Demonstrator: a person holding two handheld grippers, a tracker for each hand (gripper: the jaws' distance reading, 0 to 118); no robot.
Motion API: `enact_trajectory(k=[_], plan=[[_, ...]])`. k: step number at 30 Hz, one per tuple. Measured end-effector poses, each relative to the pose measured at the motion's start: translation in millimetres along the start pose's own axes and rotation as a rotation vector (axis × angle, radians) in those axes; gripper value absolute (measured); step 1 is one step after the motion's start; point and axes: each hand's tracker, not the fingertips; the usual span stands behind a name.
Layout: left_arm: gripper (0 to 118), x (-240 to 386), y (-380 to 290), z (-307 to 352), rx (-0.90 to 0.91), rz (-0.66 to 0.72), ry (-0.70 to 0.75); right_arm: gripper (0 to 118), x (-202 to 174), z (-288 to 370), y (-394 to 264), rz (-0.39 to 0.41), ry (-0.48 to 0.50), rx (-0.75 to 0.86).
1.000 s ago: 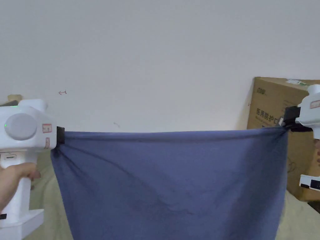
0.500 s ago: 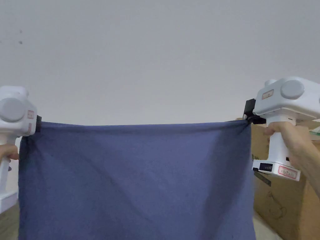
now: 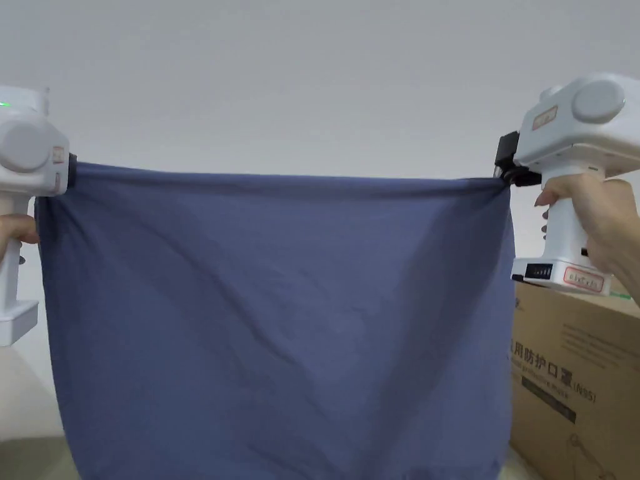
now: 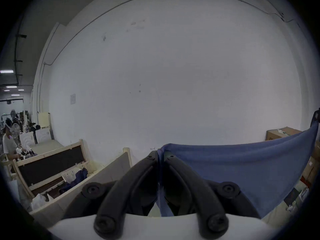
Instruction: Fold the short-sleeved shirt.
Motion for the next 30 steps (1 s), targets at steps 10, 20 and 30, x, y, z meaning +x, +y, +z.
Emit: enact_trajectory(k=[10,20,30], plan=[[4,24,-217,-40,-0.328,-0.046,-0.019,5,30,-84,-176,0.083,-0.084,-0.327],[4,65,-490,-73,-0.874,-0.13,-0.047,5,94,-161,-443,0.038,-0.198,-0.795],[4,31,-534,-17,-0.925,-0.12,-0.112,5,129,-86,-505,-0.018,-0.194,-0.867]])
